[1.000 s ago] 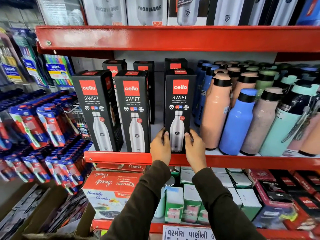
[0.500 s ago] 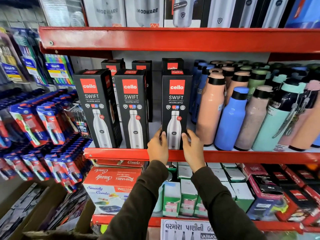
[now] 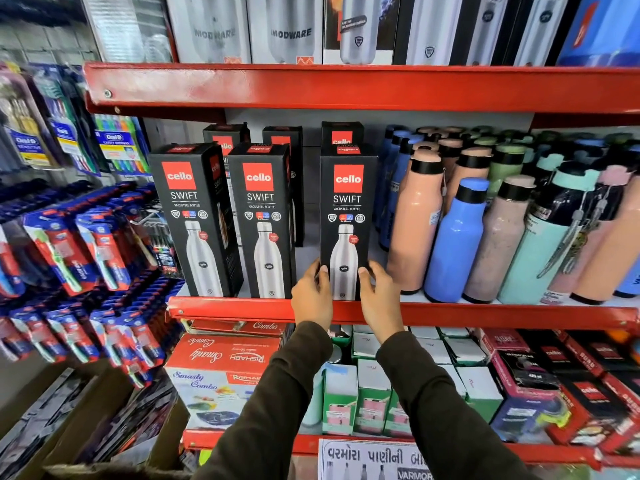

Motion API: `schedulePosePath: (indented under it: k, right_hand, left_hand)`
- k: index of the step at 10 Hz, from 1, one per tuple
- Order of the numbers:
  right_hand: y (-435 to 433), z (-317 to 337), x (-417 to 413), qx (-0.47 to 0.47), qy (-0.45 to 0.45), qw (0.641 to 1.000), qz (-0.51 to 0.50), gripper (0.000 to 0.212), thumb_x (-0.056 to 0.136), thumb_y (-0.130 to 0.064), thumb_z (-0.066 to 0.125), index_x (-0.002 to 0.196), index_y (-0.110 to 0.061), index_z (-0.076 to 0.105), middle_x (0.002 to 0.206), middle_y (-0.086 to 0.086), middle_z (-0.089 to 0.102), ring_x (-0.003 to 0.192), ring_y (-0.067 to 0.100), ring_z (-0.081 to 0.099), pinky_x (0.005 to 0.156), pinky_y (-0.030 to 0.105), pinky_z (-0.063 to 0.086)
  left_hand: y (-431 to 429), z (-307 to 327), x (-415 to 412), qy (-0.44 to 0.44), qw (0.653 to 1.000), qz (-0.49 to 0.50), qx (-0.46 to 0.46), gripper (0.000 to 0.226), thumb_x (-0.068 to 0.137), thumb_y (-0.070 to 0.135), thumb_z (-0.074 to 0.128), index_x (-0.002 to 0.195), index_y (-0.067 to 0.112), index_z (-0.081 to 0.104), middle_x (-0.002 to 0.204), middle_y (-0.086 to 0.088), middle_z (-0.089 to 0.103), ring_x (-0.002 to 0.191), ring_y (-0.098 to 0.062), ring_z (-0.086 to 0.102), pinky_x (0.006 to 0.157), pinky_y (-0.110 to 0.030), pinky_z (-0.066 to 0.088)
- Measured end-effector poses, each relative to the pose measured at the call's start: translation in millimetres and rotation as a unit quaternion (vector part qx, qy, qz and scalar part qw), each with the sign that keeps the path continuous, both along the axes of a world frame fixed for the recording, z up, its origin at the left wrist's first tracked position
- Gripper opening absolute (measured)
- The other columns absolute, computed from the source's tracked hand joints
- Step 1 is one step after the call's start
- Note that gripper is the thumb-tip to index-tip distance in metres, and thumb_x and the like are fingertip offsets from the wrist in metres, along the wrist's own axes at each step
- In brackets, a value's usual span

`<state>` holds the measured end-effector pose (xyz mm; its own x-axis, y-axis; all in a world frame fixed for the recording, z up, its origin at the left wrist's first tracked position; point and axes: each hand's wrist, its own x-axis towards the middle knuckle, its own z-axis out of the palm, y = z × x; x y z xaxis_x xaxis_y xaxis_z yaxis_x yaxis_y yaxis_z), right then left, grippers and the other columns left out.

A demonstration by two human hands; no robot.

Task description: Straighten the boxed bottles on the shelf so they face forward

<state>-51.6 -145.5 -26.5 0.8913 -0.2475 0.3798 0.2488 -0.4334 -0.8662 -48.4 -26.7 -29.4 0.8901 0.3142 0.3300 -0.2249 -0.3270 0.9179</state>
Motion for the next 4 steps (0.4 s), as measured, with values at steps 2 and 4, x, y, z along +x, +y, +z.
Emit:
schedulePosePath:
  k: [2,4]
  right_hand:
    - [-0.1,-1.3,1.9,0.003,0.001,1.0,-0.008,0.034,0.102,-0.024,0.048,0.132,-0.01,0.057,0.121,0.011,0.068,0.1,0.013,0.058,0.09,0.023,0.041]
    - [-2.7,3.5,-6.0,0.025,0.009,1.0,0.001,0.035,0.102,-0.021,0.05,0.135,-0.011,0.054,0.132,0.01,0.062,0.121,0.022,0.058,0.102,0.028,0.044]
  left_hand:
    - [-0.5,0.7,1.2,0.01,1.0,-0.003,0.0,0.039,0.102,0.029,0.045,0.135,0.011,0.056,0.124,-0.009,0.069,0.109,-0.014,0.063,0.095,-0.02,0.042]
    - [-2.5,3.8,-4.8,0.002,1.0,-0.018,-0.026,0.044,0.103,0.027,0.044,0.143,0.01,0.046,0.141,-0.011,0.057,0.13,-0.023,0.054,0.111,-0.031,0.041]
